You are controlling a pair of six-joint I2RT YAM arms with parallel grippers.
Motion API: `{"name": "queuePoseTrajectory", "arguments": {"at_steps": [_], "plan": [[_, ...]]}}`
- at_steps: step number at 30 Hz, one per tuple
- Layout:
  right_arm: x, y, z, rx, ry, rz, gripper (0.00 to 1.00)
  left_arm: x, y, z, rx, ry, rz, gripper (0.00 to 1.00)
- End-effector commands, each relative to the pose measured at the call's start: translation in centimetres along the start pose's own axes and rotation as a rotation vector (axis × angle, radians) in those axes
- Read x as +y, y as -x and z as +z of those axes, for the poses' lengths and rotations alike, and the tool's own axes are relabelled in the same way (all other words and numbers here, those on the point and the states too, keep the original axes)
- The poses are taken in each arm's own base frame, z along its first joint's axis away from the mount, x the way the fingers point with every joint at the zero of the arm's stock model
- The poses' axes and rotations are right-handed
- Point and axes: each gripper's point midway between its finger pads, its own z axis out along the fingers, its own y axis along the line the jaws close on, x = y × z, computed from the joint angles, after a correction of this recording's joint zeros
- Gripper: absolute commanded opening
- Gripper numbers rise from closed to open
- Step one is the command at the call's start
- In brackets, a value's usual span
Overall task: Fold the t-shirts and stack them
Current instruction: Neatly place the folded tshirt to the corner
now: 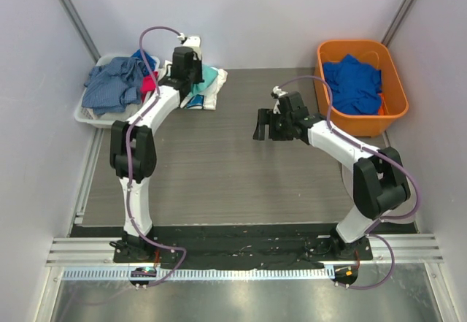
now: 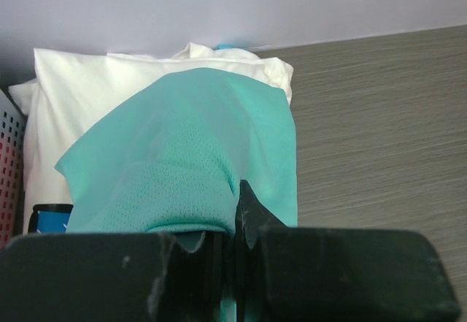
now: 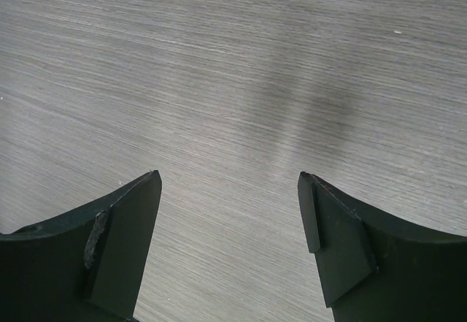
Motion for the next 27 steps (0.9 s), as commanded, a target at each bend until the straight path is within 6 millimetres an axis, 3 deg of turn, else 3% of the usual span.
{"name": "queuePoseTrajectory", "arguments": {"at_steps": [1,5,11,12,14,18,23,25,26,27], "plan": [[0.7,1.2,0.1,-0.039,0.035,-0.007,0.84,2.2,4.2,0.0,-0.103,-0.011,0.007,0.0],[0.6,0.9,0.5,-0.029,0.03,-0.011,0.84,3.4,4.8,1.0,-0.122,-0.006,-0.003,0.0],[0.3,0.5,1.2,-0.008,0.023,-0.009,0.84,3.3,6.0,2.8,-0.152,-0.042,-0.026,0.0],[0.2,0.5,1.3,-0.009,0.021,-0.011,0.84,3.3,5.2,3.7,-0.138,-0.043,-0.032,0.0],[0.0,0.3,1.6,0.002,0.015,-0.011,0.84,3.5,5.7,4.2,-0.152,-0.045,-0.047,0.0],[-0.1,0.2,2.1,0.016,0.011,-0.015,0.84,3.0,4.6,5.6,-0.146,-0.075,-0.061,0.0],[-0.3,0.1,2.2,0.022,0.004,-0.015,0.84,3.4,1.7,6.9,-0.108,-0.074,-0.094,0.0],[-0.2,0.1,2.2,0.023,0.007,-0.018,0.84,3.6,0.9,6.9,-0.105,-0.071,-0.11,0.12],[-0.3,0.0,2.3,0.026,0.006,-0.016,0.84,3.6,0.7,6.9,-0.102,-0.069,-0.115,0.23],[-0.2,0.0,2.3,0.026,0.007,-0.016,0.84,3.6,0.5,6.8,-0.099,-0.064,-0.119,0.45]]}}
